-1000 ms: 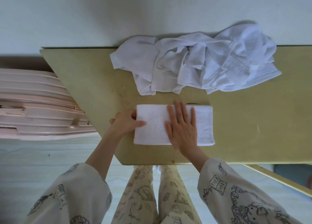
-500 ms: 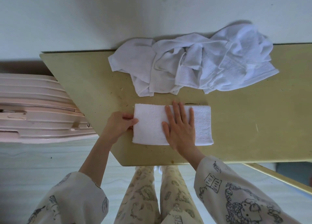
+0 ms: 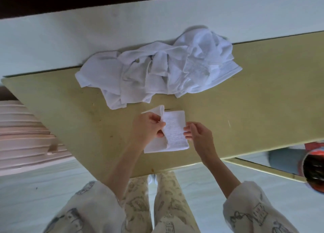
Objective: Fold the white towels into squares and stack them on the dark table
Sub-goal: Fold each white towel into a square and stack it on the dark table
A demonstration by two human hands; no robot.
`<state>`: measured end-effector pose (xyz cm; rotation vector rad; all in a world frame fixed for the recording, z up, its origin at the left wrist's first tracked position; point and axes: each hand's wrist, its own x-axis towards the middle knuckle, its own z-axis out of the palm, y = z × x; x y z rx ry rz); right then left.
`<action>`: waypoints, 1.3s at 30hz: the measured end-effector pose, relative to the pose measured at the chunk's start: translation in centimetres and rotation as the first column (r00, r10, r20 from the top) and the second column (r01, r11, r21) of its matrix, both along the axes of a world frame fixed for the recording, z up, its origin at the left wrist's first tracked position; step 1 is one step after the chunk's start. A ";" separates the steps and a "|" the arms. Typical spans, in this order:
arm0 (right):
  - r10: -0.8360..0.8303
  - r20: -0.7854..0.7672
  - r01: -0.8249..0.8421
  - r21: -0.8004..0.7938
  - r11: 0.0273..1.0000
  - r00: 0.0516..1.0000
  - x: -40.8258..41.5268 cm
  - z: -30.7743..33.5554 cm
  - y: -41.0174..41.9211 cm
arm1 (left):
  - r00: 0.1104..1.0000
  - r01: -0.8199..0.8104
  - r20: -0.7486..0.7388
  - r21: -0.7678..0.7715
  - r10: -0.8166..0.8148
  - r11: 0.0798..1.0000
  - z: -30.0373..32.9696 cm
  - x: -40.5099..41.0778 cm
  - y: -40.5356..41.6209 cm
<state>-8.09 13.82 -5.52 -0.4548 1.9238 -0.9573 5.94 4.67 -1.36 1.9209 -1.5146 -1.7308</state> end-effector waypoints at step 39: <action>0.161 -0.088 -0.144 0.176 0.974 0.983 -0.6 -0.5 -0.9 | 0.988 0.154 0.008 -0.148 -0.155 0.977 -4.1 0.0 1.9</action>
